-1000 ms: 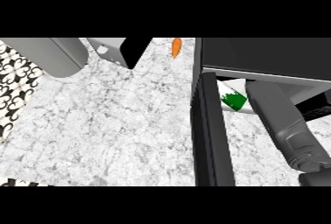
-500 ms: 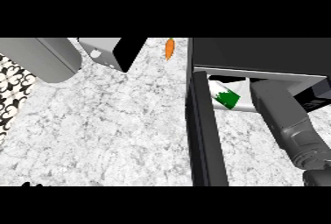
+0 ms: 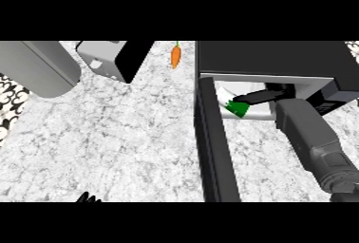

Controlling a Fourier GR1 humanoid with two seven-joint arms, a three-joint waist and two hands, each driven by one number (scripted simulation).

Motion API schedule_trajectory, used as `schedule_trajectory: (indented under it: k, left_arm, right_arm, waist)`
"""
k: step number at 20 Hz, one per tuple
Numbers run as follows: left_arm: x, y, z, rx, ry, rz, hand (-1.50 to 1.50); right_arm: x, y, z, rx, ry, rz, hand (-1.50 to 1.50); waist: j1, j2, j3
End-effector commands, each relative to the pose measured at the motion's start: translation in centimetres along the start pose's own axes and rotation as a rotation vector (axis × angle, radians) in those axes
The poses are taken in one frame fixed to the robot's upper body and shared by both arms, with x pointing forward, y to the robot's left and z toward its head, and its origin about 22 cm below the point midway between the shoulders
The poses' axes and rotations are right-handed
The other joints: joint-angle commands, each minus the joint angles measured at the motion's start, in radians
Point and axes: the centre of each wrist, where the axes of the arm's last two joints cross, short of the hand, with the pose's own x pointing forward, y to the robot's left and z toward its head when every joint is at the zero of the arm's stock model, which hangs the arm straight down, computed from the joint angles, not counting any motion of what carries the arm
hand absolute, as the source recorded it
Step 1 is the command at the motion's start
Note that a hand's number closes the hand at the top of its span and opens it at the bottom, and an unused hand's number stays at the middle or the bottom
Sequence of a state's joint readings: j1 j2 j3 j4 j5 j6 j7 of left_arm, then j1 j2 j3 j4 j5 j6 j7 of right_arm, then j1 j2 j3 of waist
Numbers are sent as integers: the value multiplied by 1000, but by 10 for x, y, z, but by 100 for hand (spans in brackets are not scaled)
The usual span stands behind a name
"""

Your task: Pick up the milk, place it into the microwave and close the microwave

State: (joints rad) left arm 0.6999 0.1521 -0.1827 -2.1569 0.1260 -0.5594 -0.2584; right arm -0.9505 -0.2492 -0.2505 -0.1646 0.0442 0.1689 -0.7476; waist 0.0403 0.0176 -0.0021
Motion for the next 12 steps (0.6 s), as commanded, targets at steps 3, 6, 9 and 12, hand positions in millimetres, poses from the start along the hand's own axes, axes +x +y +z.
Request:
schedule_trajectory:
  k: [3,6,9,12]
  left_arm:
    - [-25,-4,-35,-65,33,-56,-150]
    - [-32,-6,-46,-58,49,-62,-150]
    - [-38,-23,-61,-85,52,-64,-150]
    - [-39,-16,-83,-73,54,-72,150]
  right_arm:
    - [-37,9,41,32,-2,-188,-150]
    - [-54,13,66,57,23,-229,-150]
    - [-79,19,110,42,55,-219,-150]
    - [-81,8,130,45,80,-156,-150]
  waist:
    - [-43,-16,2]
    - [-70,-28,1]
    - [-74,-28,1]
    - [-87,-30,0]
